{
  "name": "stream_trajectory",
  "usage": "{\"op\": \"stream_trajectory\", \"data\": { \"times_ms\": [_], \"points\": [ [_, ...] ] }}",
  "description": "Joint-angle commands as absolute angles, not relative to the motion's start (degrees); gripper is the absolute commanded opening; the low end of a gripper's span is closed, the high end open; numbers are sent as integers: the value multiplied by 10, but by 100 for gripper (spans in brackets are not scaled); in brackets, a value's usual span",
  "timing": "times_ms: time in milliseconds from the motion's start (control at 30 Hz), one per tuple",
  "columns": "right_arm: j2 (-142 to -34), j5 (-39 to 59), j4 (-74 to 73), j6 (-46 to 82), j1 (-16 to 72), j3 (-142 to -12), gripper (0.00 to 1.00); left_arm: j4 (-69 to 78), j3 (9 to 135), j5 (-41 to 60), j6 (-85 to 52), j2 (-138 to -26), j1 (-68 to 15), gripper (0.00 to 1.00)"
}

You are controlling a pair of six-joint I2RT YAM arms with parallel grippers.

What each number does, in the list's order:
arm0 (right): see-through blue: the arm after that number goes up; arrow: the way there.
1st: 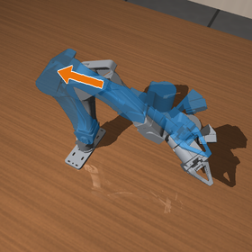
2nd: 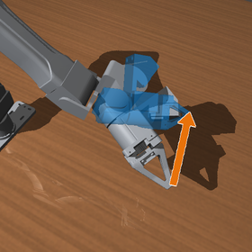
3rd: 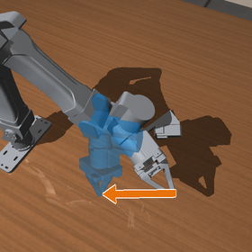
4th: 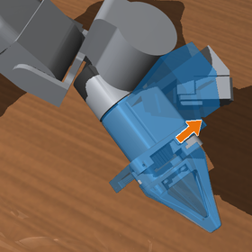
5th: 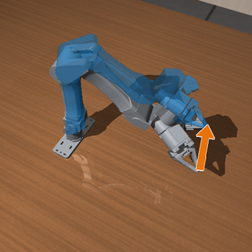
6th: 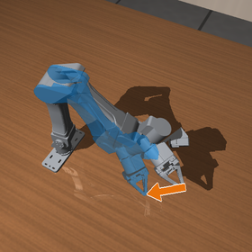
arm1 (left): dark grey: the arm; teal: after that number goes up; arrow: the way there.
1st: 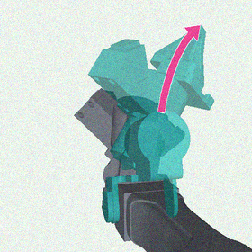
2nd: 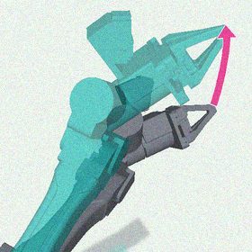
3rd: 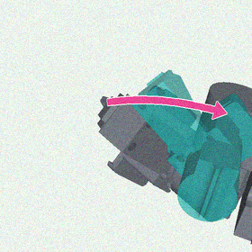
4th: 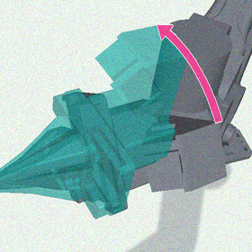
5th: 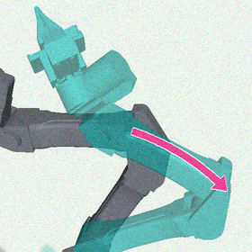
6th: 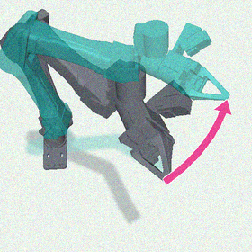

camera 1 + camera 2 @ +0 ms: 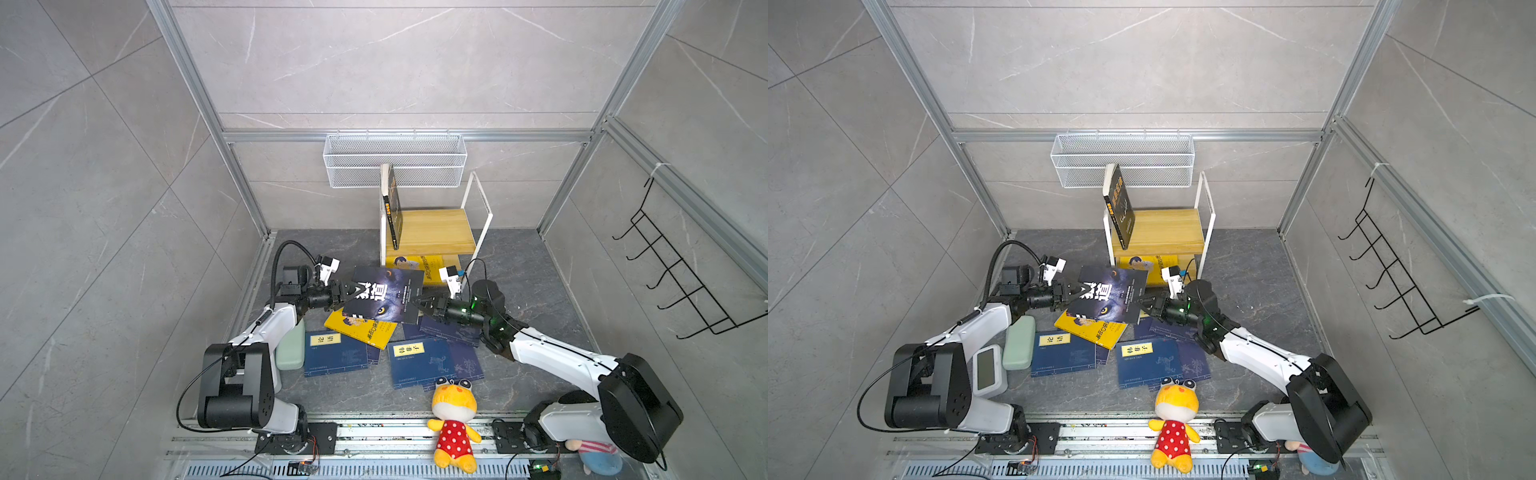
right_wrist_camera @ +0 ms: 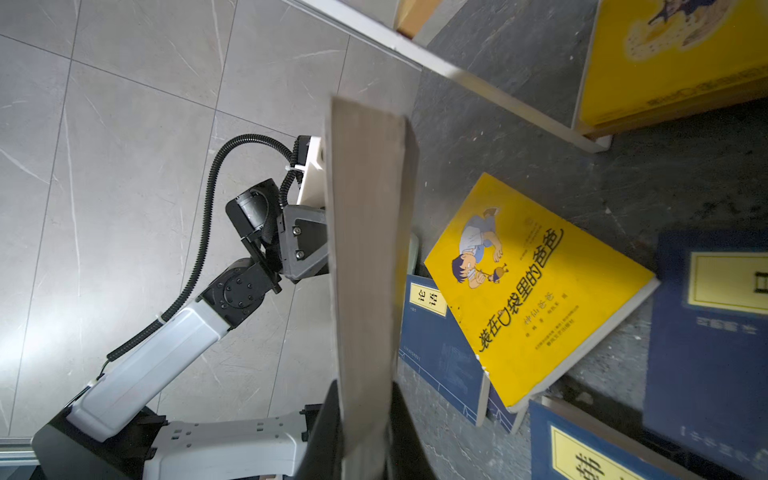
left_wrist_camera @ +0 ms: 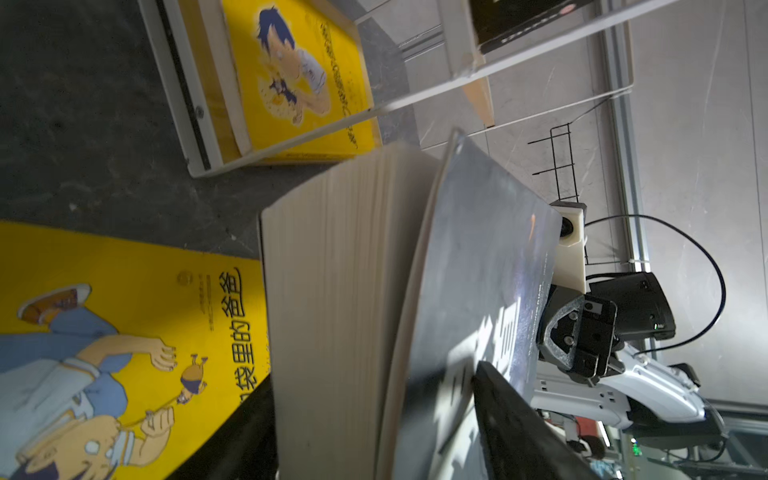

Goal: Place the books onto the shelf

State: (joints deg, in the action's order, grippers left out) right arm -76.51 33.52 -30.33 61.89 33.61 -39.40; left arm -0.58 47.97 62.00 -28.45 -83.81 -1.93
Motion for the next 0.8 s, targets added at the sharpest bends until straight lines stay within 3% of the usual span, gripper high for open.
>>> {"op": "stream_trajectory", "data": {
  "times_ms": [0, 133, 300, 533, 767],
  "points": [
    [-767, 373, -372, 619, 336, -418, 0, 40, 489, 680, -299, -836, -24, 51],
    [-770, 365, -322, 591, 325, -419, 0, 50, 483, 669, -306, -821, -23, 20],
    [-753, 349, -265, 547, 323, -418, 4, 44, 472, 647, -309, -785, -23, 0],
    [-692, 263, -109, 456, 323, -431, 38, 40, 467, 630, -335, -731, -14, 0],
    [-640, 143, 70, 333, 351, -470, 57, 39, 468, 595, -373, -718, 8, 0]
  ]
}}
